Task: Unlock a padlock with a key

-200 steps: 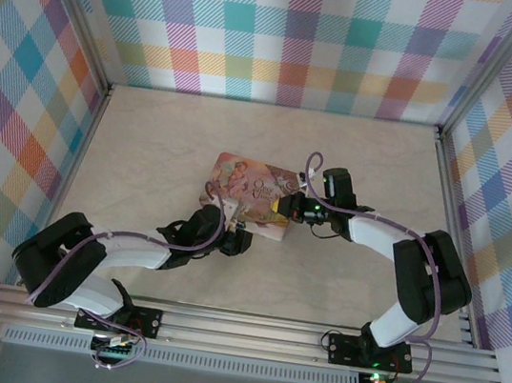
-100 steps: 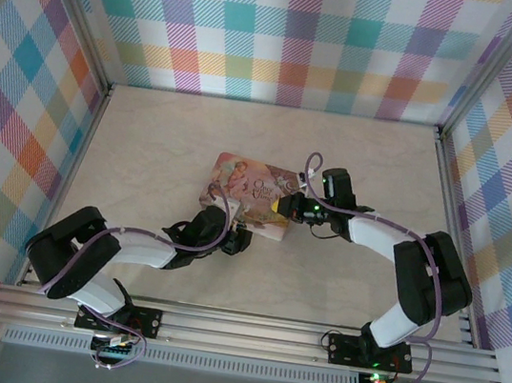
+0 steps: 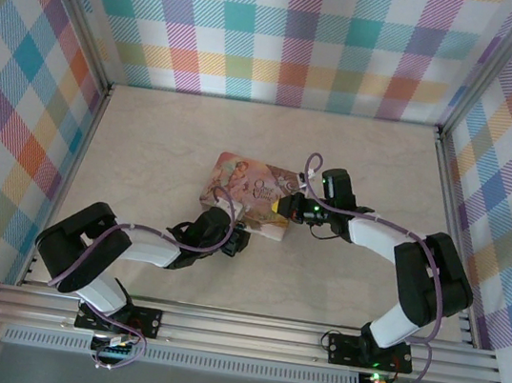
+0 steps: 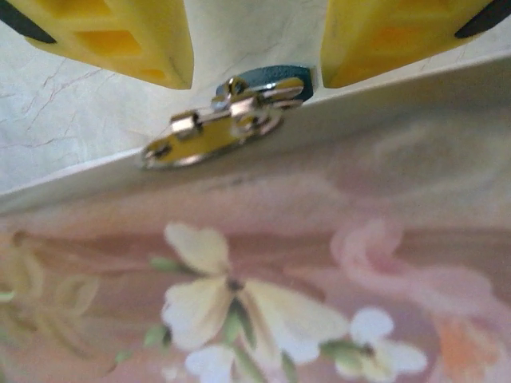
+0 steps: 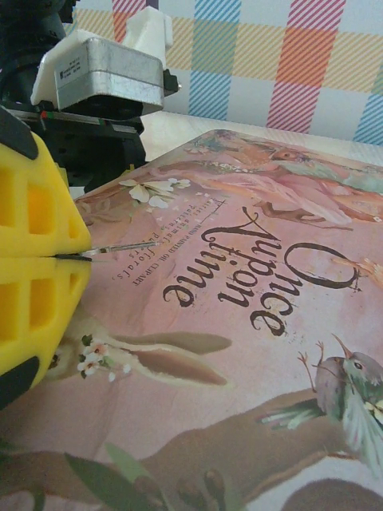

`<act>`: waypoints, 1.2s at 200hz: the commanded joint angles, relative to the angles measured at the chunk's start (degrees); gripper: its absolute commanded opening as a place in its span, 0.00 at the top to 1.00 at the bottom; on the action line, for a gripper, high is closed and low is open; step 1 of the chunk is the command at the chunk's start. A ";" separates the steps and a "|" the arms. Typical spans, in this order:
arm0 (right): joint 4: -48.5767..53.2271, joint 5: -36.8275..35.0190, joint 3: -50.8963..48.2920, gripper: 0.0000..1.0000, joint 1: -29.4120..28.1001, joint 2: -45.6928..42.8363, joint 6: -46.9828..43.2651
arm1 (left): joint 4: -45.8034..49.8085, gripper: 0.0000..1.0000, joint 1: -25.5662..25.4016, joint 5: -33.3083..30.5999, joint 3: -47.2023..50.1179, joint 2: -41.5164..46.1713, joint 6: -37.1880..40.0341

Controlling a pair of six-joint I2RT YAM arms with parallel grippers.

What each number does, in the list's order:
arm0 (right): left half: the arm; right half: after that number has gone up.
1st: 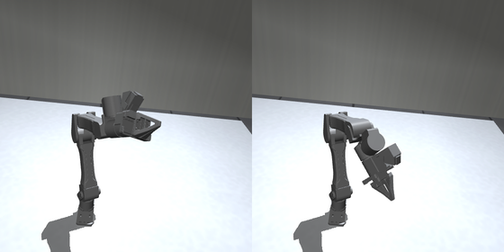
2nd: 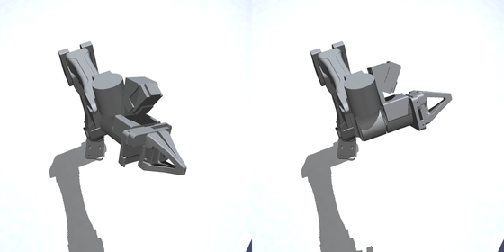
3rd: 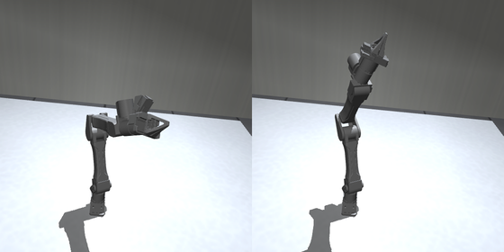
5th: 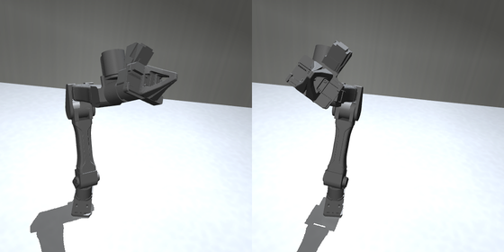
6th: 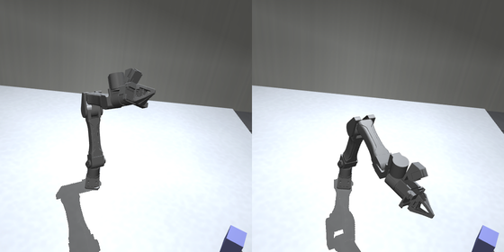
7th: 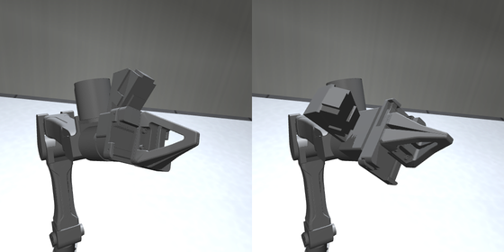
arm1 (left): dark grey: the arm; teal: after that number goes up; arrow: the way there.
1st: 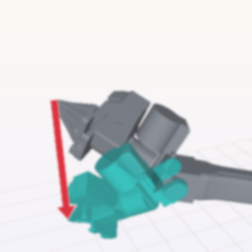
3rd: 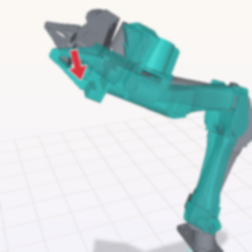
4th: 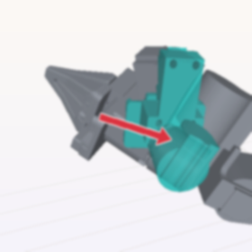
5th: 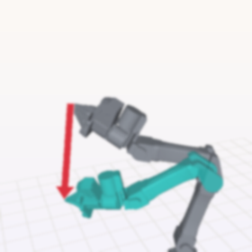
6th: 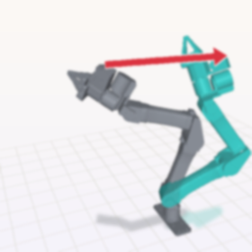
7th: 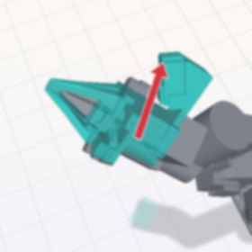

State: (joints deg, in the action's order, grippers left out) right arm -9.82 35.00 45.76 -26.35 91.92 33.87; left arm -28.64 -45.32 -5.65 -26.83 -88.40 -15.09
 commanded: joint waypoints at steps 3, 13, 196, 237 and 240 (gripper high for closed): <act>6.20 -1.52 -2.69 1.00 -0.72 1.06 -0.29 | -2.71 0.56 -0.33 0.18 -1.82 -0.76 1.25; 6.15 -1.52 -2.69 1.00 -0.72 1.02 -0.21 | -2.86 0.56 -0.32 0.72 -2.17 -0.96 1.08; 4.94 -3.54 -1.90 1.00 -1.02 -4.36 -4.38 | -2.22 0.78 -0.32 3.24 -3.49 2.68 -9.24; 6.78 -7.23 -3.24 1.00 -1.06 -9.53 -7.33 | 4.42 0.78 -0.38 4.44 -5.70 6.21 -13.73; 6.83 -7.49 -3.48 1.00 -1.05 -10.02 -7.51 | 4.92 0.78 -0.34 4.50 -5.89 6.44 -14.01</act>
State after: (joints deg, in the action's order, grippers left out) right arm -6.00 30.41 44.29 -27.09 85.43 29.82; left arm -24.64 -45.34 -2.31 -29.45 -85.78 -25.36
